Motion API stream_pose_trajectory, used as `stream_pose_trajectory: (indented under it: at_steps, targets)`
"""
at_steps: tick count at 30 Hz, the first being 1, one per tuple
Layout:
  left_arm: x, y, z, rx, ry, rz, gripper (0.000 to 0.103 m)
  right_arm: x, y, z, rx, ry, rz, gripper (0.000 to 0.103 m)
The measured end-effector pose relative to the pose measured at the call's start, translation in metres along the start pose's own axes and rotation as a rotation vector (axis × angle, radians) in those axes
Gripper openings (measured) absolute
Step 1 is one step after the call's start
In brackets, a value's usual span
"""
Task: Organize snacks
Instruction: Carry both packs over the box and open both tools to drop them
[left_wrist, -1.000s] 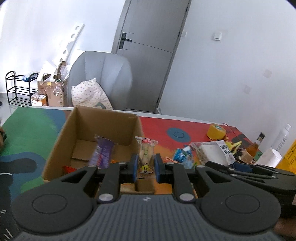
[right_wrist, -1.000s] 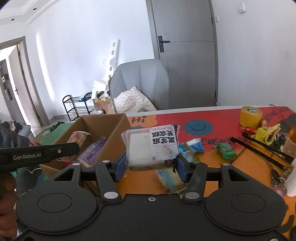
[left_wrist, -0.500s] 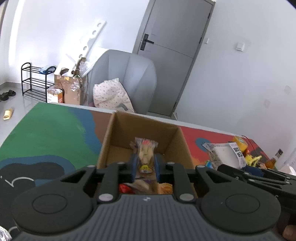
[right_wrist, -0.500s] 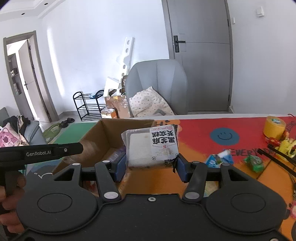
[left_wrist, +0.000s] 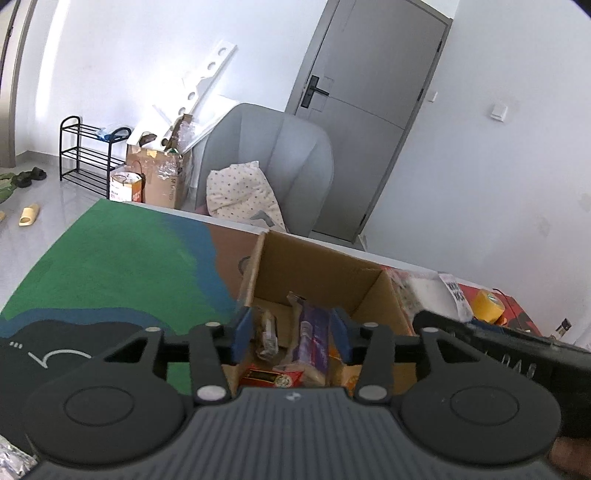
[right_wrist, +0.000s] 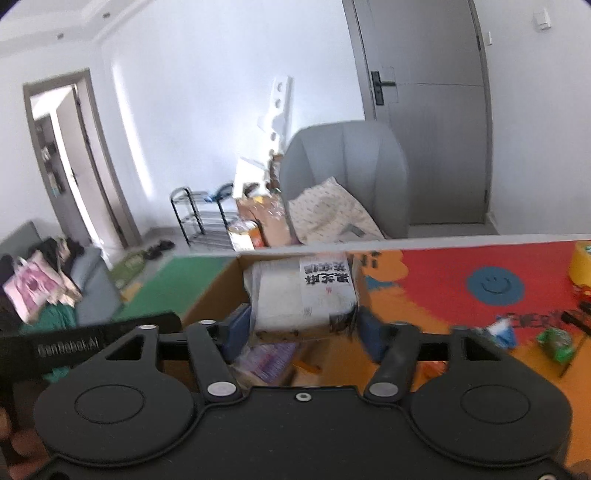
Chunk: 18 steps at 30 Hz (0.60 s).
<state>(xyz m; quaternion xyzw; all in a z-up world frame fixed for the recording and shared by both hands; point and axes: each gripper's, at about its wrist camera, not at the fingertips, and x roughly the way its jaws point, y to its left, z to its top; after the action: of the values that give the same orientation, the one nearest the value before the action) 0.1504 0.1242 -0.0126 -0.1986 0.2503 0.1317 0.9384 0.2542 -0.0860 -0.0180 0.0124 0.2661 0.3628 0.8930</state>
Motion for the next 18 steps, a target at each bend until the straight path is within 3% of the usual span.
stream_pose_trajectory:
  at_steps: [8, 18]
  targets:
    - [-0.01, -0.003, 0.0, 0.018, -0.041, 0.024, 0.087, -0.012, -0.01, -0.003, 0.018, -0.011, -0.037, 0.077]
    - [-0.009, -0.023, -0.007, 0.053, -0.001, 0.032, 0.094, -0.038, -0.045, -0.014, 0.077, -0.017, -0.117, 0.086]
